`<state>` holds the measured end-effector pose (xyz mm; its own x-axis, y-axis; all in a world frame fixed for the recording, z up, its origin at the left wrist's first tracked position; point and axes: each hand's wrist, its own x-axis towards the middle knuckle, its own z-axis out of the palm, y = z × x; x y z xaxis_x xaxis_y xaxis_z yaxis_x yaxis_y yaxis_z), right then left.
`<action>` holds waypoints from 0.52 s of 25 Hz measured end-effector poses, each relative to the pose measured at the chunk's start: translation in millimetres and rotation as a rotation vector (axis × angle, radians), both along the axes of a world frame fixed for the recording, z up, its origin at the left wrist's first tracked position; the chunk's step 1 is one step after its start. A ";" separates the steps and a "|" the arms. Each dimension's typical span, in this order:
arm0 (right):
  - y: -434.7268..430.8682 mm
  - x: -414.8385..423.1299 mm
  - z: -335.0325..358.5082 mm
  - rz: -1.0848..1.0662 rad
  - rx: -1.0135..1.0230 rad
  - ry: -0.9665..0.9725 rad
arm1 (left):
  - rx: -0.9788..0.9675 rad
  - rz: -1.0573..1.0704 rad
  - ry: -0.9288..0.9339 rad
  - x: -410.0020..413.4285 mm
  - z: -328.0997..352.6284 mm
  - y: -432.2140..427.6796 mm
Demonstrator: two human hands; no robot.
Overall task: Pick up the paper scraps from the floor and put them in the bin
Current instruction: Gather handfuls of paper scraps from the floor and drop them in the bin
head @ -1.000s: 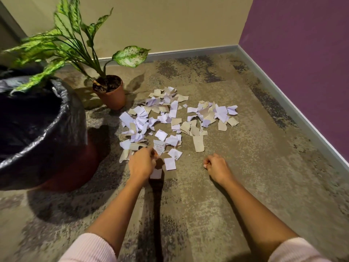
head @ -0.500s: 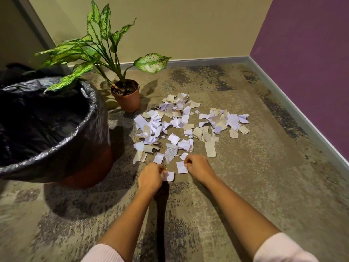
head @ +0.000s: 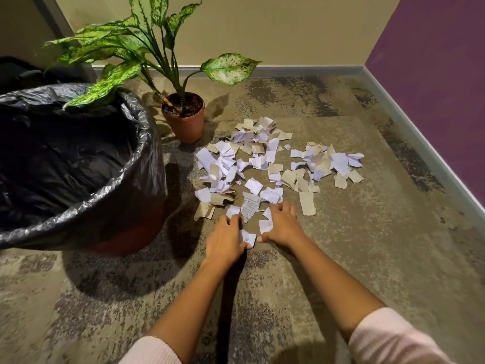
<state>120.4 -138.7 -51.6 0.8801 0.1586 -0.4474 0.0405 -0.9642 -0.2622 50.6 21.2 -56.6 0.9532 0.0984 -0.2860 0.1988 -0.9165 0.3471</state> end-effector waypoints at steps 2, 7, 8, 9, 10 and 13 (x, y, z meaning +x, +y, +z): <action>5.6 1.9 0.2 -0.013 0.058 0.018 | -0.005 -0.035 -0.002 7.9 -0.1 3.0; 12.9 -5.0 -2.8 -0.049 0.312 -0.170 | 0.175 -0.077 -0.269 11.3 2.3 11.5; 14.9 -4.2 -2.1 -0.061 0.362 -0.227 | 0.223 -0.053 -0.320 10.6 2.8 14.6; 16.4 -1.5 -0.8 -0.061 0.386 -0.282 | 0.253 -0.016 -0.328 11.7 3.3 18.8; 17.0 2.9 1.5 -0.039 0.360 -0.326 | 0.239 0.039 -0.289 14.2 4.7 23.3; 12.4 24.5 8.1 0.052 0.108 -0.241 | 0.034 0.157 -0.074 30.6 6.4 38.4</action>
